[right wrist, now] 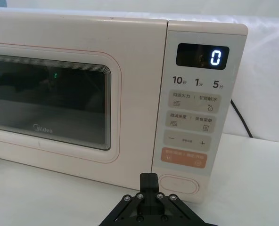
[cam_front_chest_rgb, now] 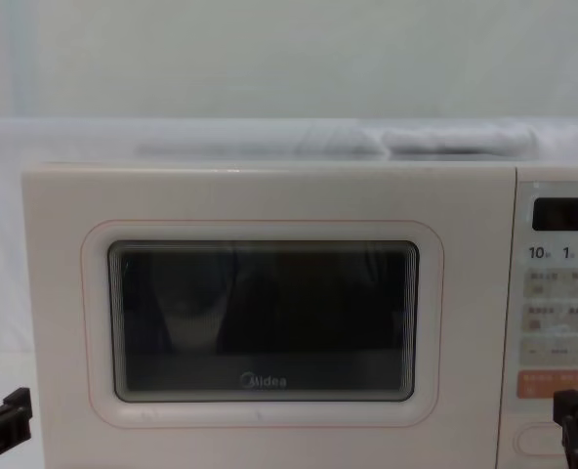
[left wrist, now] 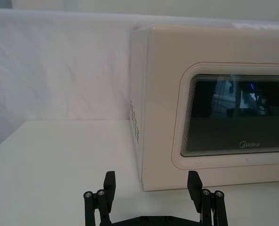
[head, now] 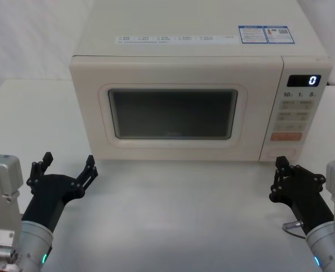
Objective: Press the button to open the microwave door with one hand; close the microwave door with the other hand.
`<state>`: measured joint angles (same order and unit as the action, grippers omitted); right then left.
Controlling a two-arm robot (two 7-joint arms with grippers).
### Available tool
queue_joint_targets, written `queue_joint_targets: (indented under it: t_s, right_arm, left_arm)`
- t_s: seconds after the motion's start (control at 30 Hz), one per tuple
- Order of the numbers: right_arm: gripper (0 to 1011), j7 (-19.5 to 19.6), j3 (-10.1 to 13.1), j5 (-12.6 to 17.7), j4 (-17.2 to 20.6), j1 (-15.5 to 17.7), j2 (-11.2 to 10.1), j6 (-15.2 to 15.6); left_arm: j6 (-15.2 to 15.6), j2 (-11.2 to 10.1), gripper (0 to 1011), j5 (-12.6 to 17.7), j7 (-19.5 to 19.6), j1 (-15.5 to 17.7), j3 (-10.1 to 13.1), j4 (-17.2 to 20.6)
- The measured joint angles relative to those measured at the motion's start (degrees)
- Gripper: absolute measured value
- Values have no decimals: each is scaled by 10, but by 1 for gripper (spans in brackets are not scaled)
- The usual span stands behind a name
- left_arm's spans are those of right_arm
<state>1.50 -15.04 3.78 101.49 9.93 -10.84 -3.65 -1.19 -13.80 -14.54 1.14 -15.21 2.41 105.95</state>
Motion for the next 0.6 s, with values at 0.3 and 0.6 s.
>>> queue_joint_targets:
  t_s: [0.3, 0.6]
  right_arm:
    - [0, 0, 0, 0, 0, 0, 0, 0]
    - [0, -5, 5, -3, 0, 3, 9, 3]
  left_arm:
    - [0, 0, 1001, 0, 0, 0, 0, 0]
    - [0, 0, 1001, 0, 0, 0, 0, 0]
